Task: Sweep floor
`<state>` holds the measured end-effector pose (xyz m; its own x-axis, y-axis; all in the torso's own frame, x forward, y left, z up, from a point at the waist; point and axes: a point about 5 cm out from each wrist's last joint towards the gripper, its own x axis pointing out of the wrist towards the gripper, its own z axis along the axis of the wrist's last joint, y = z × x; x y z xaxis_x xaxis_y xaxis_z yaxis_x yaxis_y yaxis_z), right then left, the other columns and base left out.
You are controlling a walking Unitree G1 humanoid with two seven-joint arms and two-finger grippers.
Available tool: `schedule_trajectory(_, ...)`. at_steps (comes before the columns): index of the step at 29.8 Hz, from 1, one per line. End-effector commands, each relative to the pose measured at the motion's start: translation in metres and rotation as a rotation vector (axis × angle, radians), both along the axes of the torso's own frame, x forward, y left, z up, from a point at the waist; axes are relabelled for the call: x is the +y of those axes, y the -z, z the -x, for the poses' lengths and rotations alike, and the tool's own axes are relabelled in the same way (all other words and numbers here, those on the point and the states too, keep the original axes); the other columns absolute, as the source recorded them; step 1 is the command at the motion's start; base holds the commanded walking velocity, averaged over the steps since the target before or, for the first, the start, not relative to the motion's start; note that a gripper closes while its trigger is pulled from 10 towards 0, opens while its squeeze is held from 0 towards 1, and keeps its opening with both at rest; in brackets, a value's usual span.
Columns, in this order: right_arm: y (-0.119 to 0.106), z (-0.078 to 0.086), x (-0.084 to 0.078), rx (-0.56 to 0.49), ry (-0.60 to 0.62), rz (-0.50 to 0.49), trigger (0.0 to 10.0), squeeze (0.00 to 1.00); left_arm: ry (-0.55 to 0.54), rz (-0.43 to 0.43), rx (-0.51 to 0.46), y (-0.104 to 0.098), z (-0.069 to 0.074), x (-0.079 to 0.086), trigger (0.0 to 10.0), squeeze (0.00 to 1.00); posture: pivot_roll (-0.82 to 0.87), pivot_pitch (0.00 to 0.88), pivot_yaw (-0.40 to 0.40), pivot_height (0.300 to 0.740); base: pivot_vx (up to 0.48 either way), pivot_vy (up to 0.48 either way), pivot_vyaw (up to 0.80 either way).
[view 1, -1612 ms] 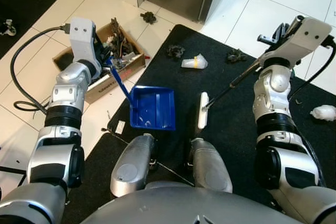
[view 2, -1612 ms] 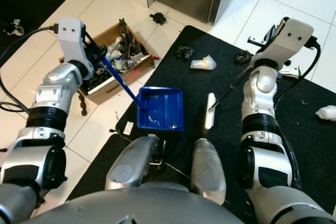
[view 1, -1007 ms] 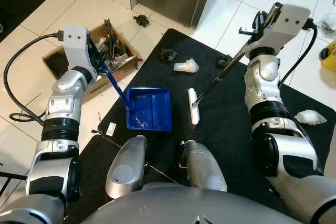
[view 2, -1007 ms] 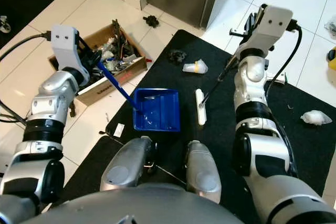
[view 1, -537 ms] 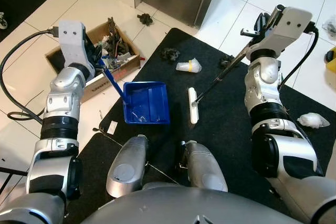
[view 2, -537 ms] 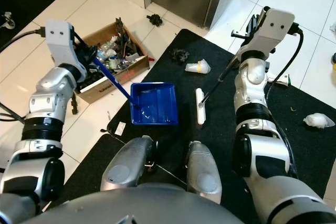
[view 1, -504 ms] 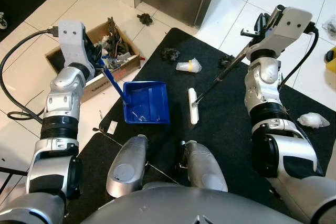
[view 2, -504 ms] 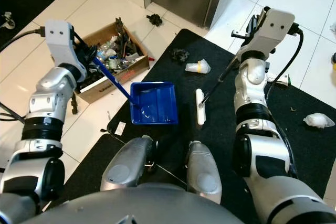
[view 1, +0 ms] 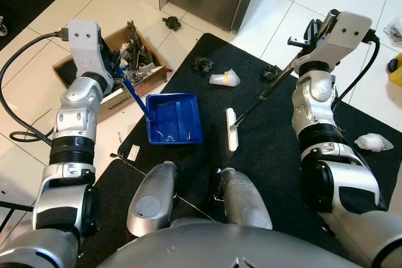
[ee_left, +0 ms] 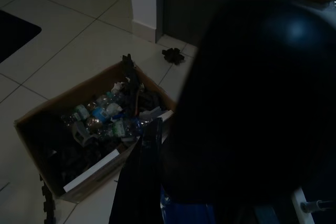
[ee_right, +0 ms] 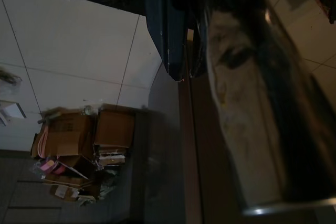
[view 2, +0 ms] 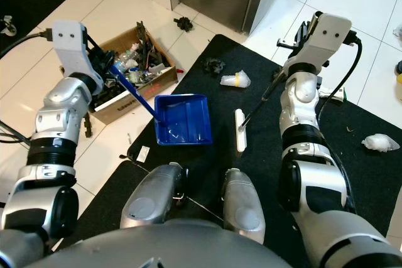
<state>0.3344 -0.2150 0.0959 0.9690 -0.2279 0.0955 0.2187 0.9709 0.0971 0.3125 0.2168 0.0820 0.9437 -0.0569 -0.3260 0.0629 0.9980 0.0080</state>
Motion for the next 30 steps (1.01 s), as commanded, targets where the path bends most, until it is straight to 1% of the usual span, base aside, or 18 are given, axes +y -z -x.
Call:
schedule_trajectory(1,-0.0034,0.001,-0.0056,-0.027,0.018,0.014,10.0,0.0,0.005,0.017,-0.035,-0.0067,-0.0046,-0.0041,10.0,0.0,0.19,0.0,-0.036,0.74,0.262,-0.398,0.0)
schedule_trajectory(30,0.0002,0.0028,-0.0075,-0.015,0.035,0.012,10.0,0.0,0.024,0.025,-0.039,-0.0084,-0.0075,-0.0075,10.0,0.0,0.19,0.0,-0.029,0.74,0.264,-0.398,0.0)
